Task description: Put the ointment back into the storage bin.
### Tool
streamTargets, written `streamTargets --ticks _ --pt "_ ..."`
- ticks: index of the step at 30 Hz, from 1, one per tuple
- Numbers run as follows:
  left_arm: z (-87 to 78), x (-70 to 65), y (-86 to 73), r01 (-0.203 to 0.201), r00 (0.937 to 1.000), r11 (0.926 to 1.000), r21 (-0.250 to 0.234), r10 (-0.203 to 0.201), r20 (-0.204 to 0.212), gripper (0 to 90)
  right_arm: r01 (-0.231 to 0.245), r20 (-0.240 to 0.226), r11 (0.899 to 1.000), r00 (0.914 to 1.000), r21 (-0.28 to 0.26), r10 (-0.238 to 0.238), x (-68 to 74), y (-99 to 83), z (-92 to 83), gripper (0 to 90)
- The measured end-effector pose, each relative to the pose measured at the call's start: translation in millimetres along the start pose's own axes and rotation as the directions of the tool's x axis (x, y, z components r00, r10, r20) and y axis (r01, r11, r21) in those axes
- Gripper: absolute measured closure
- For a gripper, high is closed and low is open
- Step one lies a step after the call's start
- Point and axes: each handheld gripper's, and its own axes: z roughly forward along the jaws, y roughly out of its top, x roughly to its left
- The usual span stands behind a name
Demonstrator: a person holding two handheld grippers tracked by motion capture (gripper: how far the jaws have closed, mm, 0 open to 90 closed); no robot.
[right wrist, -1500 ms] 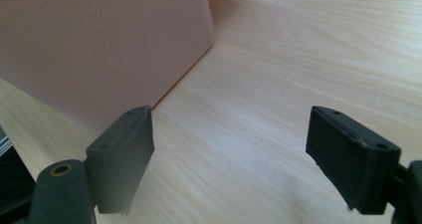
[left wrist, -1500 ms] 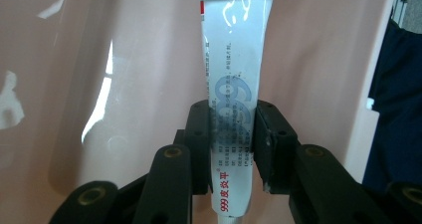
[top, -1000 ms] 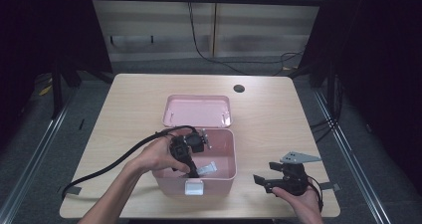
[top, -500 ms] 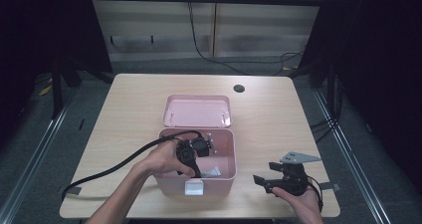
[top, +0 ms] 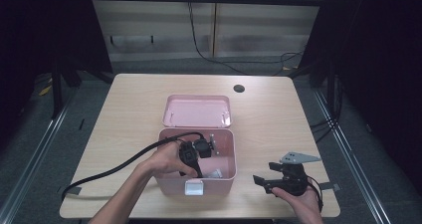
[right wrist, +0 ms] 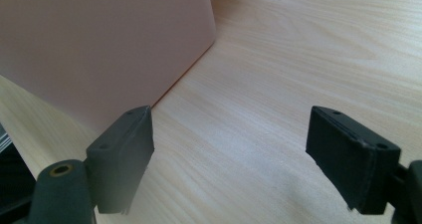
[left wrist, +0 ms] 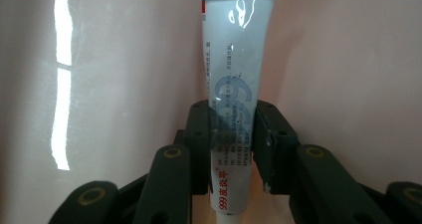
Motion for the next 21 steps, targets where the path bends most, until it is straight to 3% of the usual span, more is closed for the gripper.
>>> streamTargets --ticks 21 --pt "16.6 4.3 5.5 0.034 0.9993 0.9976 0.06 -0.035 0.016 70.0 0.006 0.005 1.0 1.0 0.007 -0.006 0.9 0.2 0.8 18.2"
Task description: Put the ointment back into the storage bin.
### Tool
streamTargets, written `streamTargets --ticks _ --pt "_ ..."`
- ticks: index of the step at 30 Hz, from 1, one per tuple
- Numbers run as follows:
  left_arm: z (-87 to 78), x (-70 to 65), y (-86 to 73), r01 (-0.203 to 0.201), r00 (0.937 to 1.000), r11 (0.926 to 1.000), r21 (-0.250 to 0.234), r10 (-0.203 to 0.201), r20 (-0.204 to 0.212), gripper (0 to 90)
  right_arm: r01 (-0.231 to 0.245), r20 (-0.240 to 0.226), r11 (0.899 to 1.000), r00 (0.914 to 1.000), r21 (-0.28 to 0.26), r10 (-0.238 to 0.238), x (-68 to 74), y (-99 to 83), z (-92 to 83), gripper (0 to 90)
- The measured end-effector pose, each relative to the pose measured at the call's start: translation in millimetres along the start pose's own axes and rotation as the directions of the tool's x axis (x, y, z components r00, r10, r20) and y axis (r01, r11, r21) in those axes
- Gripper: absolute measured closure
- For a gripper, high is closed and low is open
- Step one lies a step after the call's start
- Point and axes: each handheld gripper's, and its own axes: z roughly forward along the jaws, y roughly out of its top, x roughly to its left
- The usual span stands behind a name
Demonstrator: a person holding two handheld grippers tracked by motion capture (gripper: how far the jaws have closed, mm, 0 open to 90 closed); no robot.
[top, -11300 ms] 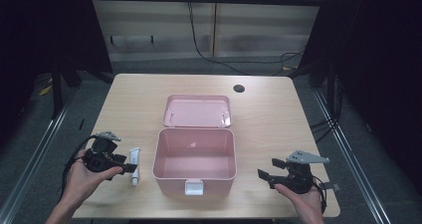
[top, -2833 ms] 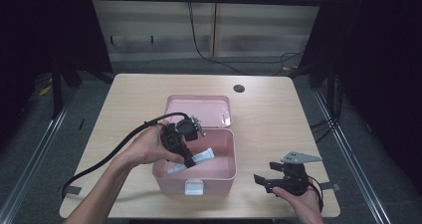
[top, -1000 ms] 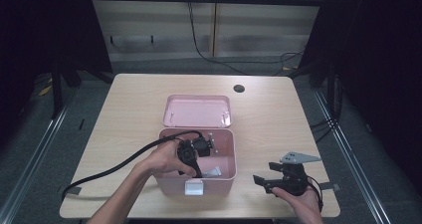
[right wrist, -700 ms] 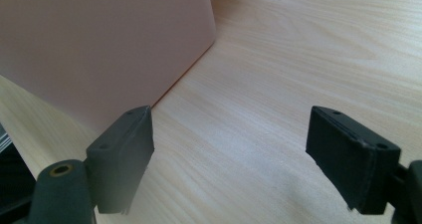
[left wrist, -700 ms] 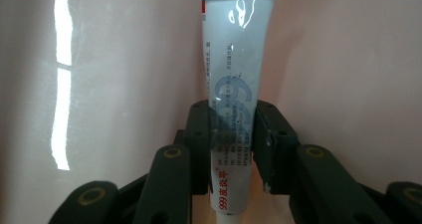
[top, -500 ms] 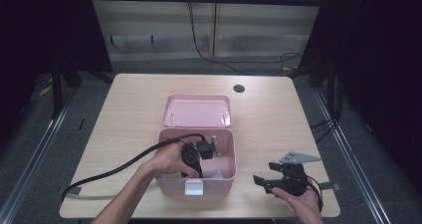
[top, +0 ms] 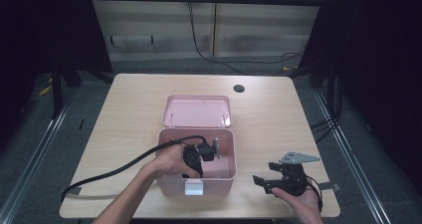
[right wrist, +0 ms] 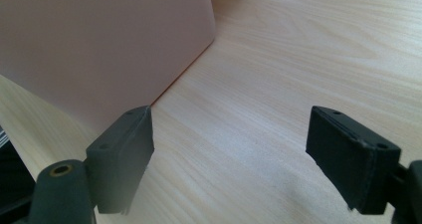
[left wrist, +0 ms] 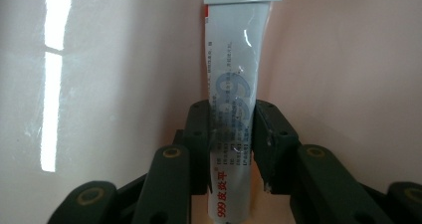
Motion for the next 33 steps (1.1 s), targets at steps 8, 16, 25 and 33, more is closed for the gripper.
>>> streamTargets --ticks 8,16,25,33 --pt "5.9 2.1 2.4 -0.002 1.0 0.9998 0.018 0.002 0.001 69.7 0.001 -0.001 1.0 1.0 0.001 -0.001 0.2 0.0 0.2 18.3" --pt "5.6 3.2 2.1 0.011 0.9999 0.9996 0.024 -0.011 -0.004 69.3 0.0 -0.002 1.0 1.0 0.001 0.0 0.0 -0.1 0.2 18.2" --pt "-5.9 4.6 2.2 0.032 0.9995 0.9985 -0.043 -0.032 0.004 63.4 0.0 -0.001 1.0 1.0 0.001 0.0 -0.1 0.0 0.4 18.2" --pt "-21.6 0.5 -1.2 0.044 0.999 0.9922 -0.116 -0.044 0.005 60.1 0.001 -0.001 1.0 1.0 0.001 -0.001 0.2 0.1 0.4 18.2"
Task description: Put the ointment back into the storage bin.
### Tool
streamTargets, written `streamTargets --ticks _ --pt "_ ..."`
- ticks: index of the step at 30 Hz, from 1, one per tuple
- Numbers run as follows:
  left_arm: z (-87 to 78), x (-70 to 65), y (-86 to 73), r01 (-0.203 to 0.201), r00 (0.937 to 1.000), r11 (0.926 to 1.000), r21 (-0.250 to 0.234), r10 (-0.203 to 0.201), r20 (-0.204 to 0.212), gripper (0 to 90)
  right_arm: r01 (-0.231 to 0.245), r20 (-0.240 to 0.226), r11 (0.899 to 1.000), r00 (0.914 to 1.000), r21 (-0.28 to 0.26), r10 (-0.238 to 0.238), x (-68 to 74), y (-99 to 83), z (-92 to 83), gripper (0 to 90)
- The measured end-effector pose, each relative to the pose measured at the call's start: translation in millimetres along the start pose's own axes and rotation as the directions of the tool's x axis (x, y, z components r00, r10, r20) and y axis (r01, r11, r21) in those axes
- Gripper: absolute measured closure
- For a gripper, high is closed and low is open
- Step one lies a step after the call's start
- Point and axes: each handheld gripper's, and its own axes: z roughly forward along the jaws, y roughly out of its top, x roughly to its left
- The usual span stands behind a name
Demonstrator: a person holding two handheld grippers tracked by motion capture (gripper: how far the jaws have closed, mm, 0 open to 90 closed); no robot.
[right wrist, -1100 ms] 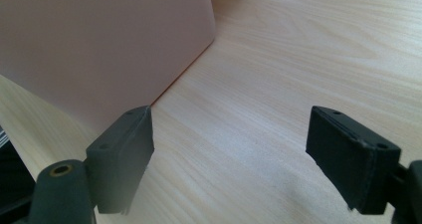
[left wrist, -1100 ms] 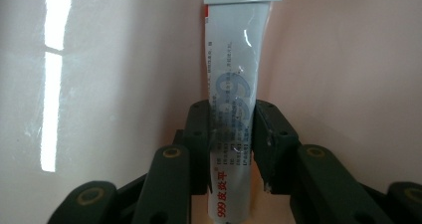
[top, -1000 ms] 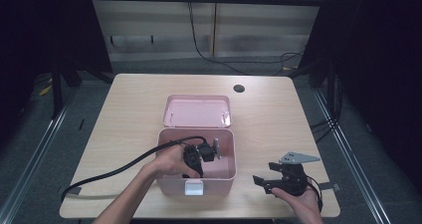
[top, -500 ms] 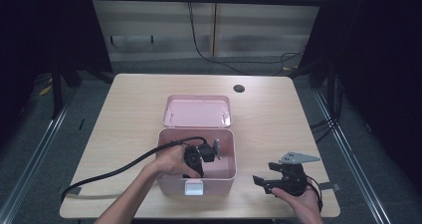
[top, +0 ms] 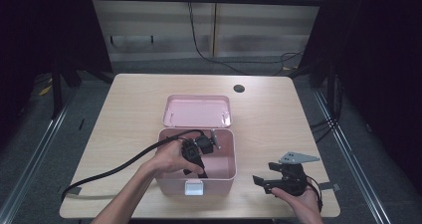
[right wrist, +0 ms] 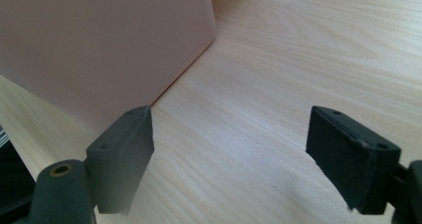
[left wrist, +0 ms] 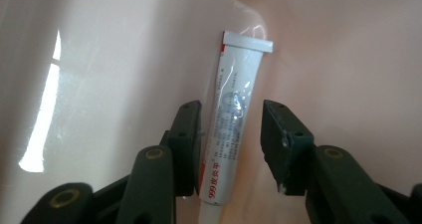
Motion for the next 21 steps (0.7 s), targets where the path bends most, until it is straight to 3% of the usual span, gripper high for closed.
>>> streamTargets --ticks 6,8,21 --pt "-10.3 -5.3 -2.8 -0.013 0.9999 0.9994 -0.032 0.013 -0.005 60.3 -0.001 0.001 1.0 1.0 0.0 0.001 -0.1 0.0 -0.1 18.2" --pt "-15.7 -9.9 -4.7 -0.034 0.9994 0.9985 -0.043 0.034 -0.01 60.7 0.0 0.001 1.0 1.0 0.0 0.0 0.0 0.0 0.0 18.2" --pt "-38.6 -15.6 -12.5 -0.039 0.9985 0.9953 -0.089 0.035 -0.043 57.9 0.0 0.002 1.0 1.0 0.0 0.0 -0.1 0.0 -0.1 18.2"
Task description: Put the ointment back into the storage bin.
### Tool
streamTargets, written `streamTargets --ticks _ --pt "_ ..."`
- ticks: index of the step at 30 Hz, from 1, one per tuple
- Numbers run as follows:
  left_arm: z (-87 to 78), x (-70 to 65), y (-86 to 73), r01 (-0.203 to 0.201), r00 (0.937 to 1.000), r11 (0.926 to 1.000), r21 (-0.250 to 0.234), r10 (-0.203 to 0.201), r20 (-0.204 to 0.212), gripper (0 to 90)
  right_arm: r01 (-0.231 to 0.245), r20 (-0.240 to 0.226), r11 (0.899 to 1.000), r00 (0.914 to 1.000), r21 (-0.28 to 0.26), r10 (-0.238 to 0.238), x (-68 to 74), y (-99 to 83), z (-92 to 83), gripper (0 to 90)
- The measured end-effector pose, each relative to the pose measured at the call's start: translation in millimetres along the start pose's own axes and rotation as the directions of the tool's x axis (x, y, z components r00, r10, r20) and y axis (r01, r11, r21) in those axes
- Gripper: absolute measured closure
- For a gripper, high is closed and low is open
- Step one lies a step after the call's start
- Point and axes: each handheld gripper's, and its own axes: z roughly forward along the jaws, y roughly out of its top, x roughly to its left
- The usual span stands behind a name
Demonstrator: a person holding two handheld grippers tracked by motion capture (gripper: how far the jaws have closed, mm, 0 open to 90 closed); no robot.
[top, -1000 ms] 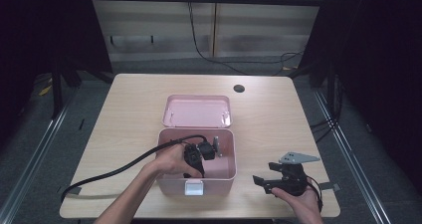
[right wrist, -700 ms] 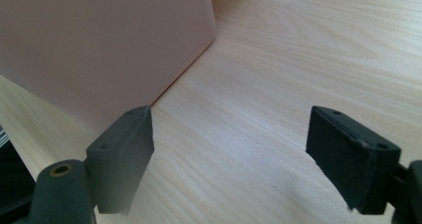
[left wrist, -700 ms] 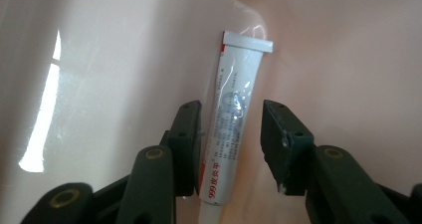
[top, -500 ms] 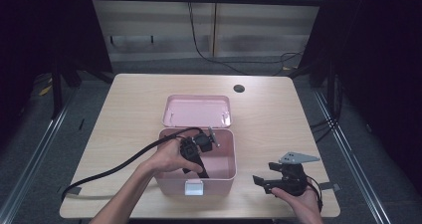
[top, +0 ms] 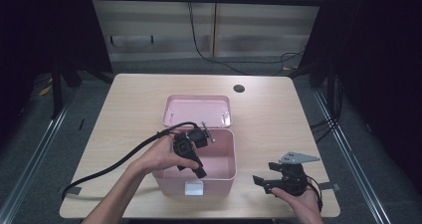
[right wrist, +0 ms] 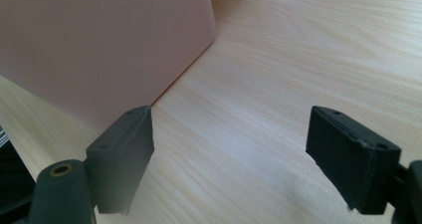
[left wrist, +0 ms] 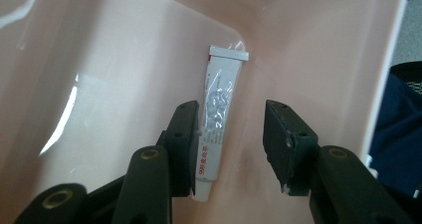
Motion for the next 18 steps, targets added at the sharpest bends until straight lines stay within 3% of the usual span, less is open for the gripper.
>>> streamTargets --ticks 9,10,18 --pt "-14.5 -5.3 -5.5 -0.024 0.9996 0.9996 -0.013 0.024 -0.014 56.4 0.001 -0.003 1.0 1.0 0.0 -0.001 0.1 0.0 -0.2 18.2" --pt "-17.1 -5.4 -6.2 -0.025 0.9994 0.999 -0.038 0.024 -0.024 56.4 0.001 -0.002 1.0 1.0 0.0 -0.001 0.2 0.0 -0.2 18.2" --pt "-37.4 -10.4 -13.9 -0.043 0.9971 0.9969 -0.066 0.038 -0.067 53.4 0.001 -0.001 1.0 1.0 0.001 -0.001 0.1 0.0 0.4 18.2"
